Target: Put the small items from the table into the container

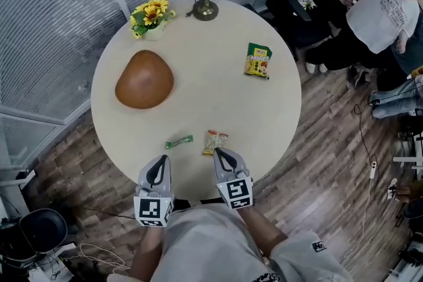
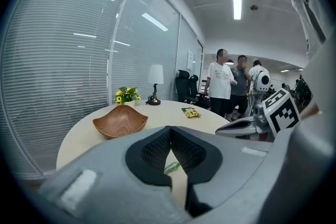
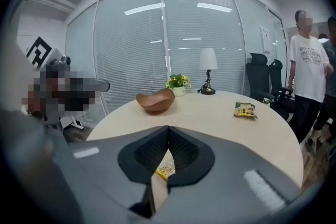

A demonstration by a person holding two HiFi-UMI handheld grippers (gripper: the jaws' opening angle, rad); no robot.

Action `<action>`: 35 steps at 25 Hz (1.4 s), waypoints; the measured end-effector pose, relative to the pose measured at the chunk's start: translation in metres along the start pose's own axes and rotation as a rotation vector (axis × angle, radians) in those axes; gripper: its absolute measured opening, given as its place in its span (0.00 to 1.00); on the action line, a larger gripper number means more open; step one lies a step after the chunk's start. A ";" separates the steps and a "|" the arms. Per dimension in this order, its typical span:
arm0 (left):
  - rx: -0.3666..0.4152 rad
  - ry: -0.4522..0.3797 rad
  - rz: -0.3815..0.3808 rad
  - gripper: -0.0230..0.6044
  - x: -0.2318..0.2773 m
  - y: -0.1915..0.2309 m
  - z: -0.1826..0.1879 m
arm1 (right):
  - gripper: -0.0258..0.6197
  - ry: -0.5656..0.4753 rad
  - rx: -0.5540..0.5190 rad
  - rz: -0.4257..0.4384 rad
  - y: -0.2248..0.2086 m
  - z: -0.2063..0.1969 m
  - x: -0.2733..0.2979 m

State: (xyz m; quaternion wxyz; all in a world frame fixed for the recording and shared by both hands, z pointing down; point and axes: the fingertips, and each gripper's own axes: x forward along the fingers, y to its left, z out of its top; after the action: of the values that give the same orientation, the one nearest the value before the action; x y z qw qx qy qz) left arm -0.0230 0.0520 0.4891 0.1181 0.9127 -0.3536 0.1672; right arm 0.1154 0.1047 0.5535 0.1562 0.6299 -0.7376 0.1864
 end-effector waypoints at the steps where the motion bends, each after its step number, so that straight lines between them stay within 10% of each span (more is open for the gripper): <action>1: 0.003 0.002 -0.010 0.03 0.003 0.001 0.000 | 0.04 0.002 0.000 -0.007 -0.003 -0.004 0.005; 8: 0.011 0.032 -0.031 0.03 0.017 0.015 -0.002 | 0.04 0.064 -0.004 -0.064 -0.019 -0.032 0.026; 17: -0.006 0.048 -0.013 0.03 0.020 0.026 -0.006 | 0.37 0.200 0.073 -0.083 -0.029 -0.075 0.044; 35: -0.043 0.040 0.021 0.03 0.005 0.037 -0.018 | 0.20 0.330 0.015 -0.064 -0.016 -0.098 0.055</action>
State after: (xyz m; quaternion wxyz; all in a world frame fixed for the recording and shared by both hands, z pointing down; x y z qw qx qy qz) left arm -0.0491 0.0284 0.5113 0.1431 0.9027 -0.3643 0.1787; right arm 0.1220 0.1006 0.6672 0.2762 0.6150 -0.6801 0.2880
